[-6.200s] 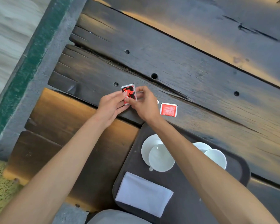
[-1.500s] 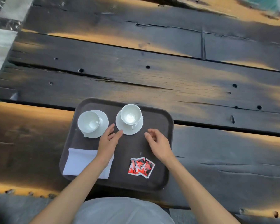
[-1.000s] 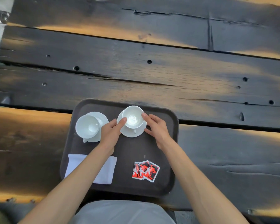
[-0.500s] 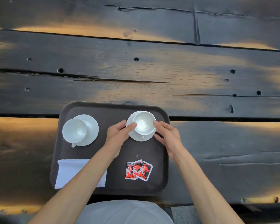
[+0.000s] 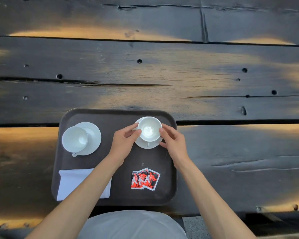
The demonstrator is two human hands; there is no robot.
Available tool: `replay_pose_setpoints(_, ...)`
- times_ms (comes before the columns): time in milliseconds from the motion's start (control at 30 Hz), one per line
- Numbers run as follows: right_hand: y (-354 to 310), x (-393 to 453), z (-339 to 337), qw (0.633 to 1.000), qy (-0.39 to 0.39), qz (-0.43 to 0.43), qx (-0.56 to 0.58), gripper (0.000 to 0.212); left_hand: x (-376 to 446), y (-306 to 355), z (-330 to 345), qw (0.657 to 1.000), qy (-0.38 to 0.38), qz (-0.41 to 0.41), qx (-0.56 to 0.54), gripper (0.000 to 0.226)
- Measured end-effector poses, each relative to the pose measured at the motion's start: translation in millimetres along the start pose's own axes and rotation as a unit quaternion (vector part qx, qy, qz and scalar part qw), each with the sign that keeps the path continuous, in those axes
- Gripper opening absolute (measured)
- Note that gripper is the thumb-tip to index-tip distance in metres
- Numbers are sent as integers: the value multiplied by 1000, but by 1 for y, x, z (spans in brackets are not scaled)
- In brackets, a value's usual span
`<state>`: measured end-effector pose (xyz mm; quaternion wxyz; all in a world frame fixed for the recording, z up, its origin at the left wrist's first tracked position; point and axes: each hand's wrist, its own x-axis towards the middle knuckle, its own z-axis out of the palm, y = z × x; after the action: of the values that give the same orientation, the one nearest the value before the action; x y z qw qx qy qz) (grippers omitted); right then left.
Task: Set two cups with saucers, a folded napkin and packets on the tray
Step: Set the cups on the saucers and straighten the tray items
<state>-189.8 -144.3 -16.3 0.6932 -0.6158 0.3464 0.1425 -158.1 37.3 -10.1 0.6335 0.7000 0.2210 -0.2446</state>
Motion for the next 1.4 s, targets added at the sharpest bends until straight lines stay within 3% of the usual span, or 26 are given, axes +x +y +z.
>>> replay_pose_setpoints(267, 7, -7, 1, 1000, -14, -5, -16, 16, -1, -7, 0, 1000, -8, -2, -25, 29)
replay_pose_setpoints(367, 20, -5, -6, 997, 33, -19, -72, 23, 1, -15, -3, 999, 20, -15, -21, 27)
replay_pose_setpoints(467, 34, 1, -13, 978, 104, -28, -180, 32, 9, -28, -7, 995, 96, -30, 5, 32)
replay_pose_setpoints(533, 37, 4, -11, 971, 107, -14, -215, 32, 13, -36, -6, 993, 105, -56, 10, 34)
replay_pose_setpoints(667, 39, 10, -4, 972, 113, -9, -208, 17, 16, -46, 2, 990, 126, -69, 7, 25)
replay_pose_setpoints(933, 38, 12, -6, 974, 137, -25, -178, 18, 13, -51, 4, 988, 136, -59, -36, 25)
replay_pose_setpoints(1000, 37, 10, -4, 971, 142, -28, -190, 19, 10, -50, 5, 988, 143, -50, 5, 26)
replay_pose_setpoints(1100, 33, 4, 1, 937, 141, -104, -302, 26, 5, -45, 6, 972, 156, 40, 170, 39)
replay_pose_setpoints(1200, 29, 4, 3, 922, 76, -187, -331, 43, 3, -36, 7, 970, 77, 117, 198, 61)
replay_pose_setpoints(1300, 24, 10, 2, 935, -16, -191, -299, 57, 2, -31, 7, 976, -5, 142, 164, 67)
replay_pose_setpoints(1400, 21, 15, 0, 936, -46, -190, -293, 61, 2, -29, 7, 978, -24, 140, 152, 67)
